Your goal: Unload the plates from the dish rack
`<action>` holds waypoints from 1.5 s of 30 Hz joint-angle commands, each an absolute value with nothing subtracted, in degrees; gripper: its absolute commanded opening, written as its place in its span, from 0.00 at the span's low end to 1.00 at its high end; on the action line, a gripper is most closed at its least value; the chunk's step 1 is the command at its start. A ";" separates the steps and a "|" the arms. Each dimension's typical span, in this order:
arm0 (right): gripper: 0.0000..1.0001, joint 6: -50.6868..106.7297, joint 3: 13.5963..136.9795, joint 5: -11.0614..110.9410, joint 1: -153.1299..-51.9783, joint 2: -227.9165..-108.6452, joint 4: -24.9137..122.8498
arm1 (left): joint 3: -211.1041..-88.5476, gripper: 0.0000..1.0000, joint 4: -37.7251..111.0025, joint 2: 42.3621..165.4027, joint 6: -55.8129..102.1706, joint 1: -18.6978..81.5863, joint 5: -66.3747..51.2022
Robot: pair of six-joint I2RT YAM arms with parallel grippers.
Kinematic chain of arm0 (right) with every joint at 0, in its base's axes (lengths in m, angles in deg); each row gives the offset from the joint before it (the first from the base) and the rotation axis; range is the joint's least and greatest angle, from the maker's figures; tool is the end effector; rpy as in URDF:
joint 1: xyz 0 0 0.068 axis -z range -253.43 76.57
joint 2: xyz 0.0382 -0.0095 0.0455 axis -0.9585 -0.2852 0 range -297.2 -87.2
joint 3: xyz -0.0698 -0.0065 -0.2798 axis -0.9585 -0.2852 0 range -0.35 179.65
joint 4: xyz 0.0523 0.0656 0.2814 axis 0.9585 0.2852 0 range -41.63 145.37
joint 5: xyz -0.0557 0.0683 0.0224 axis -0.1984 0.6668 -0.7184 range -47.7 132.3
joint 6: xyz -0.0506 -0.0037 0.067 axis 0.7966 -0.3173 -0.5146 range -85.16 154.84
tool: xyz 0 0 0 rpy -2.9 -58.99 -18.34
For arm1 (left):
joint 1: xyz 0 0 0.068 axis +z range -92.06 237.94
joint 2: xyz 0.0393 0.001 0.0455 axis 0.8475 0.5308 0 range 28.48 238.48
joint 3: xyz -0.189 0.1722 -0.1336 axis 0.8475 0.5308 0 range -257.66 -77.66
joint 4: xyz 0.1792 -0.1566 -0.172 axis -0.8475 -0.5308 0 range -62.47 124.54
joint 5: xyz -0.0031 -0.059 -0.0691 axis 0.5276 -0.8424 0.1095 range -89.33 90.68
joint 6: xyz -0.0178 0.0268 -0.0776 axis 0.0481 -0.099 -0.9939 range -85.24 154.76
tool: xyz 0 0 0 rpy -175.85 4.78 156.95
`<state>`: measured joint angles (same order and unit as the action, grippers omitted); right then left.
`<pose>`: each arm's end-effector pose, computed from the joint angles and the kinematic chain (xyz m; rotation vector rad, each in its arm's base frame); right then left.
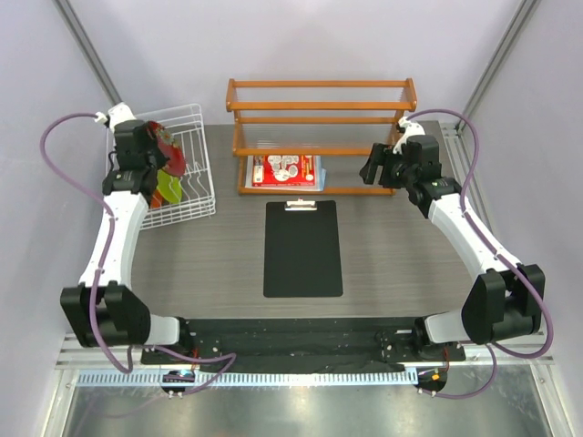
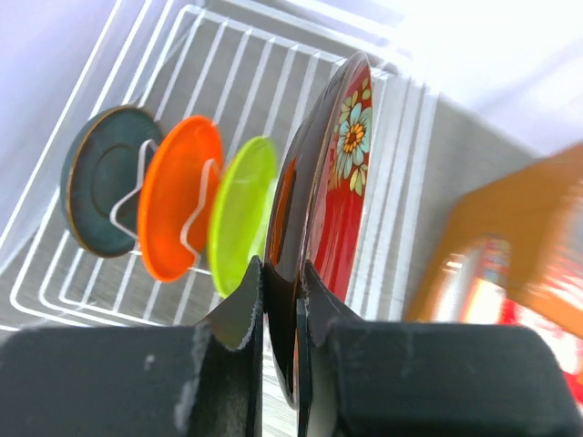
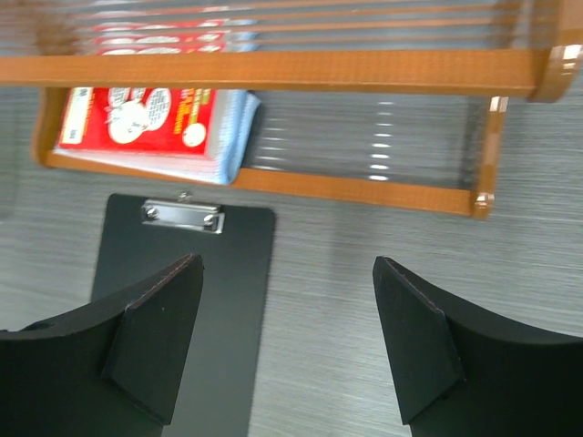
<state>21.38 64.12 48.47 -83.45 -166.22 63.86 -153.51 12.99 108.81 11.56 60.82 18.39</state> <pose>0.3721 0.0738 0.3027 -0.0024 2.1121 0.3592 0.3838 0.0416 0.3645 -0.6387 1.8984 0.0861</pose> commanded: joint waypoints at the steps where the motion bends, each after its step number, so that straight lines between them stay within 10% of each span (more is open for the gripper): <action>1: 0.80 18.85 64.43 55.91 -83.71 -164.46 61.74 | -152.29 0.00 15.46 102.05 6.64 60.84 9.31; 8: 0.77 7.43 57.93 71.47 -85.64 -163.40 47.70 | -139.46 0.00 25.12 96.33 -4.08 55.95 -8.99; 37: 0.77 -8.15 51.59 82.38 -96.19 -180.18 16.99 | -122.66 0.00 53.08 101.16 -19.29 32.02 -9.70; 40: 0.55 -9.97 53.09 84.73 -96.19 -183.61 14.99 | -122.22 0.00 53.69 101.25 -19.56 30.88 -9.26; 42: 0.06 -11.38 52.22 85.28 -96.19 -184.93 12.79 | -122.13 0.00 53.70 101.51 -19.38 30.52 -9.17; 45: 0.01 -11.14 49.94 82.12 -95.67 -182.84 11.98 | -122.30 0.00 51.25 100.99 -17.81 30.43 -7.95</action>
<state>-13.35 50.55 85.46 -94.49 -185.09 16.91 -120.55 46.02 102.49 -18.91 32.14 -8.82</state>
